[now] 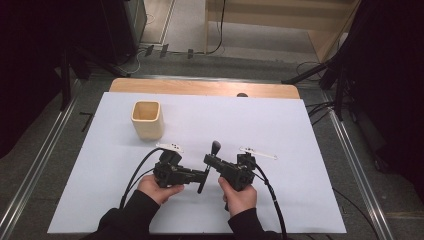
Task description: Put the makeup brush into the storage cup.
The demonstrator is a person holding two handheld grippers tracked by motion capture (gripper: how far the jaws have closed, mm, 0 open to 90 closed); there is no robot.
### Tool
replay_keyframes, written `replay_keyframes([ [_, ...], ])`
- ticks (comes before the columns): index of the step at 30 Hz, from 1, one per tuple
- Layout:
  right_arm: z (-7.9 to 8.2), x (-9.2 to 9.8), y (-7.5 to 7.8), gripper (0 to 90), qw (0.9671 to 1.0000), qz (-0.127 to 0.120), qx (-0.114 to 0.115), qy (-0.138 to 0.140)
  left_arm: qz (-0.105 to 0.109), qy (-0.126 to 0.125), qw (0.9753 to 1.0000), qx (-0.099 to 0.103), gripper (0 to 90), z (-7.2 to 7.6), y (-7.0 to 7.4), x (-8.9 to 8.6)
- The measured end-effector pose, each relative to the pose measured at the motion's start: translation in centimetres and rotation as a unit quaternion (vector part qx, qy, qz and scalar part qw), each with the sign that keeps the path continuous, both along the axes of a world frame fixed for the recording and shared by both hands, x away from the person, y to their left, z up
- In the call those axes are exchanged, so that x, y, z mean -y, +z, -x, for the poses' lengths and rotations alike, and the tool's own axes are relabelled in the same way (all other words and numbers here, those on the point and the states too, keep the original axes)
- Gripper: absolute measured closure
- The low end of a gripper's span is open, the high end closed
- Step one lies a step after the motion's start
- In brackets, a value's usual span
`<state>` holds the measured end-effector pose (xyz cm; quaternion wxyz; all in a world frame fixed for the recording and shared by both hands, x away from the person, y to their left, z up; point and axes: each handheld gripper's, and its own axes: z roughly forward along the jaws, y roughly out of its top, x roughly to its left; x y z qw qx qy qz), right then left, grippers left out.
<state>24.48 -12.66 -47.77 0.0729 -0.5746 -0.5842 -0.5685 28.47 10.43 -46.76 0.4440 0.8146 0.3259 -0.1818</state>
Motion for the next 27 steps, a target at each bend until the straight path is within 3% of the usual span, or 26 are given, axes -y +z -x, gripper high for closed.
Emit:
replay_keyframes([
  [3, 0.0, 0.0, 0.0, 78.3, 1.0000, 0.002, -0.002, 0.004, 0.014, -0.004, 0.9995, 0.028, 55.8, 0.0, 0.4, -0.2],
  [7, -0.2, 0.1, 0.0, 78.4, 0.9999, 0.003, 0.000, 0.010, 0.036, -0.006, 0.9983, 0.046, 42.7, 0.0, 0.6, -0.6],
  [13, -0.5, 0.5, 0.1, 78.5, 0.9997, 0.001, 0.002, 0.024, 0.050, -0.019, 0.9974, 0.048, 32.4, -0.3, 0.7, -0.9],
  [15, -0.7, 0.6, 0.2, 78.5, 0.9995, 0.002, 0.005, 0.032, 0.054, -0.029, 0.9975, 0.034, 27.4, -0.6, 0.6, -0.9],
  [19, -1.1, 0.7, 0.2, 78.5, 0.9988, 0.001, 0.007, 0.048, 0.044, -0.032, 0.9982, 0.027, 26.5, -0.7, 0.5, -0.9],
  [27, -2.3, 0.7, 0.9, 78.4, 0.9946, 0.006, 0.017, 0.102, 0.057, -0.041, 0.9973, 0.022, 30.6, -1.4, 0.6, -0.9],
])
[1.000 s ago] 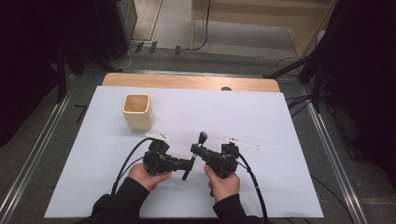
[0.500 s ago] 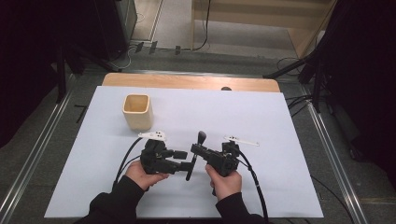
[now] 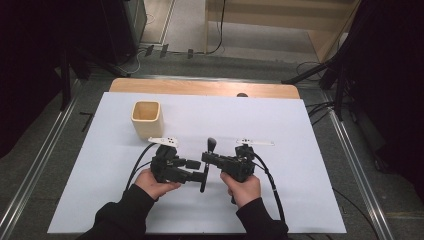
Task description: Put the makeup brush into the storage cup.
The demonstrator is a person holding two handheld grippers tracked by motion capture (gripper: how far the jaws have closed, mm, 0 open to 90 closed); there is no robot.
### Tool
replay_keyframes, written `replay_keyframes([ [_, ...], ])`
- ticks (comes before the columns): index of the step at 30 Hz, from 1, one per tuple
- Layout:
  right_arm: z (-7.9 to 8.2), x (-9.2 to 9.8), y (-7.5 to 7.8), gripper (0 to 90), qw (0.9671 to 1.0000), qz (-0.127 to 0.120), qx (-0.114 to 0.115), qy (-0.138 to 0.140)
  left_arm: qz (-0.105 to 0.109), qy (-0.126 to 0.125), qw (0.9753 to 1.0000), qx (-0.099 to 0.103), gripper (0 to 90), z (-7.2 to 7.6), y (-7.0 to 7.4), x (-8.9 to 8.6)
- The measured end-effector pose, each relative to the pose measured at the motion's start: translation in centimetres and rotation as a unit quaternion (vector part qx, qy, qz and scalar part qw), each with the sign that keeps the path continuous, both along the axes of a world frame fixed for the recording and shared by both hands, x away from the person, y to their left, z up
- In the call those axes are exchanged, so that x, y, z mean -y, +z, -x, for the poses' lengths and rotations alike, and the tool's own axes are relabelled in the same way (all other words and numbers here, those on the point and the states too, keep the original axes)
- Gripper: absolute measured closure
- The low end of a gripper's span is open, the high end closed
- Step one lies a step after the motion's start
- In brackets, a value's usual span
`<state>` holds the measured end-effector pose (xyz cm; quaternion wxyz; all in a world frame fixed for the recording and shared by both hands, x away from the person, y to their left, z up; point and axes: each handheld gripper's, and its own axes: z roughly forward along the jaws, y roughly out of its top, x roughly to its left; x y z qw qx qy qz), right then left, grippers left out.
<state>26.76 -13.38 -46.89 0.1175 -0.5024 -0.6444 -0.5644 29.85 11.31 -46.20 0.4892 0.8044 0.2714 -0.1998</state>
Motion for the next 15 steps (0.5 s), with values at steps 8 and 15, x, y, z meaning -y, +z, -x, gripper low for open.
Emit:
replay_keyframes([
  [8, -0.7, 0.3, 0.4, 78.4, 0.9982, -0.007, 0.025, 0.054, 0.012, -0.004, 0.9999, -0.001, 35.1, -0.2, -0.2, 0.3],
  [15, -1.1, 0.7, 0.3, 78.4, 0.9955, -0.013, 0.037, 0.086, 0.012, -0.004, 0.9997, 0.022, 41.5, -0.1, -0.2, 0.5],
])
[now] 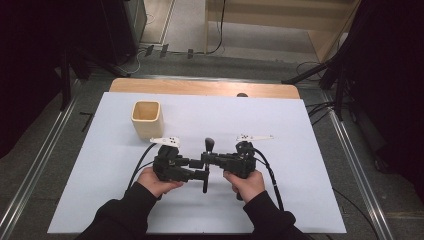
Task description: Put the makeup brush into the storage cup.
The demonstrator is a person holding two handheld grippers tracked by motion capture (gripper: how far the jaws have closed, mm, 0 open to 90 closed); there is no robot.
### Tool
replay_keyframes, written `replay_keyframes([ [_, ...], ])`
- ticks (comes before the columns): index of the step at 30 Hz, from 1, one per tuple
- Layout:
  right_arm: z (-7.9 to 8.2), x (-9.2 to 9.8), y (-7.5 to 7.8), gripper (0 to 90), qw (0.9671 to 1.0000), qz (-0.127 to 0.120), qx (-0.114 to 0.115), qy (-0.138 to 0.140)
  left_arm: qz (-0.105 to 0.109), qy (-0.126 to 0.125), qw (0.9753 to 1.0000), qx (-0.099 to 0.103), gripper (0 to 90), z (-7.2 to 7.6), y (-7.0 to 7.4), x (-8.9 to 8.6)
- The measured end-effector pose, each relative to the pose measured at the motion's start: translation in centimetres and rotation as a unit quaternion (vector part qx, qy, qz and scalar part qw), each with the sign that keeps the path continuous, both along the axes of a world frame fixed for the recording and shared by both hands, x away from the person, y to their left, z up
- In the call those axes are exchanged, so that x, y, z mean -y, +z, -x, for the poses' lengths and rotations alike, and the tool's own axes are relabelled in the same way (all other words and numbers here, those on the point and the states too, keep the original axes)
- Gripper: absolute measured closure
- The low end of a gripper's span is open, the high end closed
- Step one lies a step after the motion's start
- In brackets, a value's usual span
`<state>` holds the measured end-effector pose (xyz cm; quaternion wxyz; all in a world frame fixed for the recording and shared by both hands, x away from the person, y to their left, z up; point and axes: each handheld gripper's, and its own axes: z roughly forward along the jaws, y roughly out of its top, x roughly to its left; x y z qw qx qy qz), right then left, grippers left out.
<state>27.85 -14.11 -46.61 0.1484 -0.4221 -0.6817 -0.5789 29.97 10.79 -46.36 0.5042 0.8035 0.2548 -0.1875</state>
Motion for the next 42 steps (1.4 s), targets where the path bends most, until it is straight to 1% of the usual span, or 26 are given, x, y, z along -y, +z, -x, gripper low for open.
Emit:
replay_keyframes([
  [1, -0.07, 0.06, -0.07, 78.4, 1.0000, 0.000, 0.004, 0.004, 0.001, -0.001, 1.0000, 0.005, 42.9, 0.00, 0.00, 0.02],
  [2, -0.21, 0.18, -0.16, 78.4, 0.9999, 0.002, 0.011, 0.010, 0.000, -0.001, 1.0000, 0.006, 43.4, 0.01, -0.02, 0.05],
  [3, -0.21, 0.18, -0.16, 78.4, 0.9999, 0.002, 0.011, 0.010, 0.000, -0.001, 1.0000, 0.006, 44.4, 0.01, -0.02, 0.05],
  [4, -0.40, 0.28, -0.29, 78.4, 0.9995, 0.002, 0.022, 0.021, -0.002, -0.002, 1.0000, 0.008, 45.8, 0.00, -0.12, 0.20],
  [6, -0.53, 0.28, -0.45, 78.5, 0.9992, -0.001, 0.030, 0.027, -0.003, -0.002, 1.0000, 0.006, 46.5, -0.05, -0.24, 0.37],
  [7, -0.63, 0.27, -0.52, 78.4, 0.9992, -0.005, 0.028, 0.030, 0.000, -0.003, 1.0000, 0.003, 47.5, -0.13, -0.33, 0.42],
  [9, -0.78, 0.23, -0.62, 78.4, 0.9993, -0.015, 0.022, 0.026, -0.001, -0.003, 1.0000, 0.002, 48.6, -0.23, -0.42, 0.45],
  [12, -0.84, 0.18, -0.68, 78.4, 0.9993, -0.013, 0.026, 0.025, -0.001, -0.002, 1.0000, 0.002, 52.2, -0.26, -0.49, 0.47],
  [14, -0.89, 0.15, -0.76, 78.4, 0.9992, -0.017, 0.025, 0.025, -0.004, -0.001, 0.9999, -0.012, 53.7, -0.36, -0.57, 0.45],
  [16, -0.83, 0.15, -0.69, 78.5, 0.9991, -0.021, 0.027, 0.024, -0.003, 0.003, 0.9998, -0.017, 55.8, -0.35, -0.55, 0.41],
  [19, -0.72, 0.07, -0.63, 78.4, 0.9989, -0.025, 0.031, 0.025, 0.003, 0.008, 0.9998, -0.020, 58.9, -0.40, -0.44, 0.30],
  [24, -0.65, -0.15, -0.68, 78.4, 0.9988, -0.029, 0.029, 0.026, 0.009, 0.008, 0.9998, -0.017, 65.2, -0.28, -0.41, 0.38],
  [27, -0.64, -0.15, -0.67, 78.4, 0.9988, -0.031, 0.029, 0.026, 0.009, 0.005, 0.9998, -0.019, 68.2, -0.23, -0.47, 0.48],
  [29, -0.61, -0.15, -0.65, 78.4, 0.9987, -0.031, 0.030, 0.027, 0.009, 0.005, 0.9998, -0.019, 68.9, -0.22, -0.50, 0.50],
  [34, -0.54, -0.28, -0.72, 78.4, 0.9987, -0.030, 0.032, 0.027, 0.019, 0.010, 0.9996, -0.020, 72.7, -0.32, -0.42, 0.38],
  [38, -0.49, -0.37, -0.72, 78.4, 0.9987, -0.032, 0.031, 0.026, 0.018, 0.009, 0.9997, -0.017, 76.1, -0.27, -0.42, 0.39],
  [42, -0.46, -0.38, -0.72, 78.4, 0.9986, -0.032, 0.032, 0.026, 0.020, 0.007, 0.9996, -0.019, 78.0, -0.27, -0.42, 0.36],
])
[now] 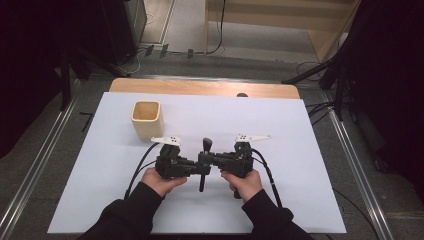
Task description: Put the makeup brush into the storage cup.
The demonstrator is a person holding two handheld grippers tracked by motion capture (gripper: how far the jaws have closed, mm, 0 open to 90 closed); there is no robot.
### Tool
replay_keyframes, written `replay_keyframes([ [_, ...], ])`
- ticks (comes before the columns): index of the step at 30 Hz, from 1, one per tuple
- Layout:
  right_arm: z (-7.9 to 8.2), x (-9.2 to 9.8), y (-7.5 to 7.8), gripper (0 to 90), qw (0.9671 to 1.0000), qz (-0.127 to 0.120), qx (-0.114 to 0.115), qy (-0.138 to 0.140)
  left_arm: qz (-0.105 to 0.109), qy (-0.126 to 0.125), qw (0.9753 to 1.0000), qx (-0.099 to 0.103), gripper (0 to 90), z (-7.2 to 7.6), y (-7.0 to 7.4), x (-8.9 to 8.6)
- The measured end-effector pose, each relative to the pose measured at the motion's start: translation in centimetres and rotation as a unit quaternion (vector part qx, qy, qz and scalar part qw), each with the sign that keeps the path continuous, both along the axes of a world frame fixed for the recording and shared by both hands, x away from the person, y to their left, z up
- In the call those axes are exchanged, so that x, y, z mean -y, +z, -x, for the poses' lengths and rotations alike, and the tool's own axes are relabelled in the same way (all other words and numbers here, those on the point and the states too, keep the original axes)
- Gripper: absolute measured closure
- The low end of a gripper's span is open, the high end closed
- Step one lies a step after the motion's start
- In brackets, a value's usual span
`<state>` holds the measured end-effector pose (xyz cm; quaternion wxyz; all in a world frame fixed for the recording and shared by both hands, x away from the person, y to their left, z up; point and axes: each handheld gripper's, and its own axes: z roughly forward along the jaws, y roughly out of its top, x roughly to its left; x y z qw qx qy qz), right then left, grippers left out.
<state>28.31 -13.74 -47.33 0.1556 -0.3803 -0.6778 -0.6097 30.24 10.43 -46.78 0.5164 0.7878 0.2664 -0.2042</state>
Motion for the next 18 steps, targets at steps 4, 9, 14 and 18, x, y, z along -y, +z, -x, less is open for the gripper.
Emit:
replay_keyframes([
  [4, 0.03, -0.01, -0.01, 78.3, 1.0000, 0.001, 0.001, -0.001, -0.002, 0.002, 1.0000, -0.002, 78.5, 0.01, 0.00, 0.01],
  [9, 0.04, -0.03, 0.03, 71.4, 1.0000, -0.001, 0.003, -0.001, -0.005, 0.000, 1.0000, 0.000, 79.0, 0.02, 0.04, 0.00],
  [14, 0.14, 0.11, 0.22, 56.2, 0.9995, 0.012, 0.021, -0.020, -0.009, 0.000, 1.0000, -0.001, 79.1, 0.17, 0.11, 0.08],
  [18, 0.14, 0.34, 0.35, 45.4, 0.9990, 0.021, 0.026, -0.030, -0.013, 0.000, 0.9999, -0.001, 79.0, 0.11, 0.12, -0.03],
])
